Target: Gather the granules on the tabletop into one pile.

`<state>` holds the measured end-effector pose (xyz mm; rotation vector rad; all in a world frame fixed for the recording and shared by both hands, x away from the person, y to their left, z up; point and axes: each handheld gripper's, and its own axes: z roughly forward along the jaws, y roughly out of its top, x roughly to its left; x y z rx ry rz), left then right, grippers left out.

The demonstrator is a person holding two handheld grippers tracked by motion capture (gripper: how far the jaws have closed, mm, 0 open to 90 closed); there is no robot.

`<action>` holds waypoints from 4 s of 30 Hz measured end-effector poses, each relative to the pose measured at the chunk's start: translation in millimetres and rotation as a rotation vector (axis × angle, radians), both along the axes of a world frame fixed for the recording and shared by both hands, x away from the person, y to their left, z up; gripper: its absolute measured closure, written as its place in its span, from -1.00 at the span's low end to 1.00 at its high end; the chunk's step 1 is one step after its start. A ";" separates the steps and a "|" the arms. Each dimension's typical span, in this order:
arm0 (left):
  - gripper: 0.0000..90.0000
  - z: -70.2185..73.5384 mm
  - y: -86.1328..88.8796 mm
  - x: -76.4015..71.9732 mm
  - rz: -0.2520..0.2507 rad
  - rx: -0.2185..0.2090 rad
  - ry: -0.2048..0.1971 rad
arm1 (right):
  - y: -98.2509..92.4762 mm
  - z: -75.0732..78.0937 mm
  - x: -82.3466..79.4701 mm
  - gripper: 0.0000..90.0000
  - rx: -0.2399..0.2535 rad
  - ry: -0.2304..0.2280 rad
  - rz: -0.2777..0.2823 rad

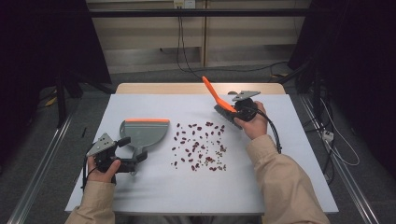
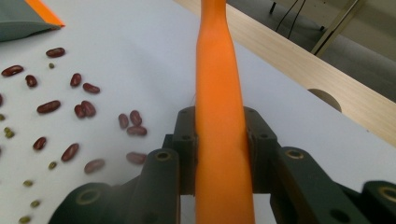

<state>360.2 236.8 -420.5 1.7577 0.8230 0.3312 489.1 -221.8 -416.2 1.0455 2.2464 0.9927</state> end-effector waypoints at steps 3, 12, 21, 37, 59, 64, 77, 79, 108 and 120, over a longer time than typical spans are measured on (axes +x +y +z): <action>-0.91 -0.7 0.4 0.9 0.004 0.002 0.005 | 6.3 -4.2 9.5 0.58 -0.003 -0.013 0.035; -0.91 -0.8 0.9 1.5 0.014 0.001 0.006 | 27.9 -14.4 19.8 0.58 -0.050 0.007 0.147; -0.91 -1.4 0.8 2.5 0.014 0.007 0.005 | 33.0 -13.3 8.5 0.58 -0.072 0.019 0.245; -0.91 0.3 4.0 -0.3 0.021 0.001 -0.002 | 36.2 -8.7 -19.4 0.57 -0.072 0.061 0.398; -0.91 2.1 6.2 -1.9 0.019 0.004 -0.009 | 38.2 -4.1 -60.7 0.57 -0.090 0.087 0.486; -0.91 1.6 4.9 -1.8 0.016 0.002 -0.007 | 39.3 -3.3 -68.0 0.57 -0.085 0.092 0.493; -0.91 1.7 4.6 -2.2 0.018 0.004 -0.007 | 39.9 -0.4 -76.4 0.58 -0.065 0.104 0.498; -0.91 1.8 4.3 -2.4 0.016 0.004 -0.008 | 38.8 1.7 -75.9 0.58 -0.042 0.096 0.481; -0.91 0.8 5.5 -2.0 0.023 -0.002 -0.001 | 43.7 8.5 -21.9 0.58 0.080 0.009 0.340; -0.91 0.3 6.8 -1.1 0.028 -0.005 0.001 | 58.5 5.2 -0.3 0.58 0.046 -0.030 0.298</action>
